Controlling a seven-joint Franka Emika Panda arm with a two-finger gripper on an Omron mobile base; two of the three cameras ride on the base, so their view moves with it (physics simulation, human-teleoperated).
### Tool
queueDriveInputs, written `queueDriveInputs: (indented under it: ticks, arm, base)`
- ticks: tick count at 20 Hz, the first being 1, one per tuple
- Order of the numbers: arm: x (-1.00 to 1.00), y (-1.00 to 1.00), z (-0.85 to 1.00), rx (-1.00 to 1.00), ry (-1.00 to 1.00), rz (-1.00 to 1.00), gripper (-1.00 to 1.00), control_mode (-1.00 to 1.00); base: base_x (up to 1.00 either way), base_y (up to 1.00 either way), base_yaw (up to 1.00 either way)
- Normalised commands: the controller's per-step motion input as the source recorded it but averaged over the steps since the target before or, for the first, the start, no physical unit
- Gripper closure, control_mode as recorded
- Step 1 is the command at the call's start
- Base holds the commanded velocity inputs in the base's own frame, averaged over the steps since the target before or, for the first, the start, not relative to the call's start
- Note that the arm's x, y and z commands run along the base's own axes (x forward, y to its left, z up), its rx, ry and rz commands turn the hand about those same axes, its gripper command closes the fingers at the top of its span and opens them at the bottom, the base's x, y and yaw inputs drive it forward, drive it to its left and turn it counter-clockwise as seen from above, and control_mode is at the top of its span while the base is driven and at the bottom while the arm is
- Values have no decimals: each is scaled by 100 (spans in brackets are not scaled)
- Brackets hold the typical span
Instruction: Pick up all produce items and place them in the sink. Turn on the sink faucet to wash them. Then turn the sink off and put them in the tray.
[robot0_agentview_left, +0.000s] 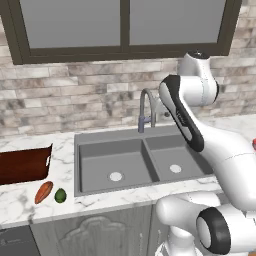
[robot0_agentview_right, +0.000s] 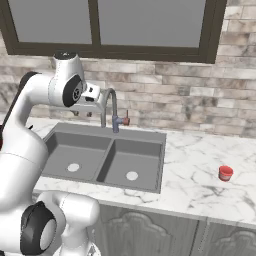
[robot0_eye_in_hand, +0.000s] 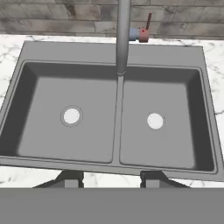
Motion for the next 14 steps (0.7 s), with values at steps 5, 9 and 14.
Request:
queueDriveInputs:
  ticks: [5, 9, 14]
  arm:
    - [-35, 11, -1, 0, -4, 0, -100, -100]
    - [-43, 38, -4, -3, -1, 0, -100, -100]
    - [-23, 49, -9, -9, 1, 0, -100, -100]
  base:
    - [0, 0, 0]
    - [0, 0, 0]
    - [0, 0, 0]
